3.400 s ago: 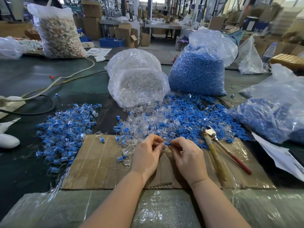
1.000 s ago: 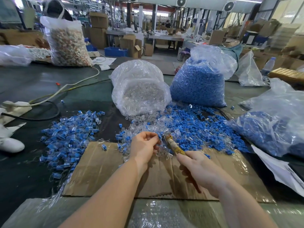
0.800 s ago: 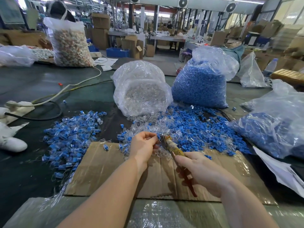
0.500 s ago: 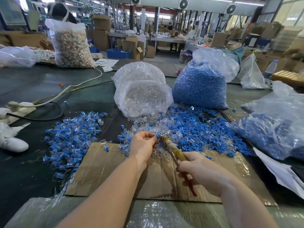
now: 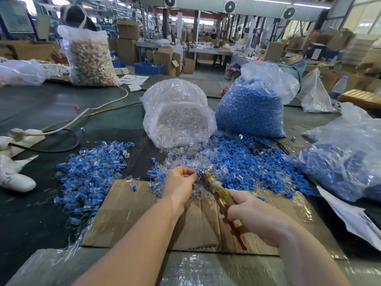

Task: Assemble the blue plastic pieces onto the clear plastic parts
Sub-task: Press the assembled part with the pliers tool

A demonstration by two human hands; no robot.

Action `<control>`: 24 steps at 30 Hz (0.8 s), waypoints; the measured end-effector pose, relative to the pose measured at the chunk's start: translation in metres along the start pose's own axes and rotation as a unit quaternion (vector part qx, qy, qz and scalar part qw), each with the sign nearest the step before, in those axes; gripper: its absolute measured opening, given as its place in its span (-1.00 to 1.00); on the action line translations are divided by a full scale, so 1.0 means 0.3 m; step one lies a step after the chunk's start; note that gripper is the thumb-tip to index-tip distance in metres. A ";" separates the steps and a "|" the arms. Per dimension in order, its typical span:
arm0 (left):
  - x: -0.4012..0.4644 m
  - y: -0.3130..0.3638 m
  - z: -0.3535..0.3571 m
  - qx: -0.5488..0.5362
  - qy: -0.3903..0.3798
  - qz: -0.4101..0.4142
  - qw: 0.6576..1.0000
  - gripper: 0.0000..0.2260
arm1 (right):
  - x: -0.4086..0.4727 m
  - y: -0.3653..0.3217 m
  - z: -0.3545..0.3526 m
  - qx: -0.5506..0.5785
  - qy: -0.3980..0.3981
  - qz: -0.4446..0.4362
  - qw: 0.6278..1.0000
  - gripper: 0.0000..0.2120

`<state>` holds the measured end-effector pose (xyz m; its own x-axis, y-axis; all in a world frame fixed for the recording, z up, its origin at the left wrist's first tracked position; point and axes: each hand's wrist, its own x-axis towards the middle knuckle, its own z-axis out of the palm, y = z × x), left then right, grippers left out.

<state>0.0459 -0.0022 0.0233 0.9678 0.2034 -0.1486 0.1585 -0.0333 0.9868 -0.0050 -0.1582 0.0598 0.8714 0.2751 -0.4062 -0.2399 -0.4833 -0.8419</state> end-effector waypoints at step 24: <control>0.000 -0.011 0.019 -0.049 0.024 -0.028 0.998 -0.85 | -0.022 -0.005 0.031 -0.007 0.077 -0.115 0.990 -0.67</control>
<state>0.0464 -0.0076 0.0198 0.9470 0.2496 -0.2024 0.1895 0.0747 0.9790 -0.0144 -0.1515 0.0605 0.9573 0.2505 -0.1443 -0.0220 -0.4346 -0.9004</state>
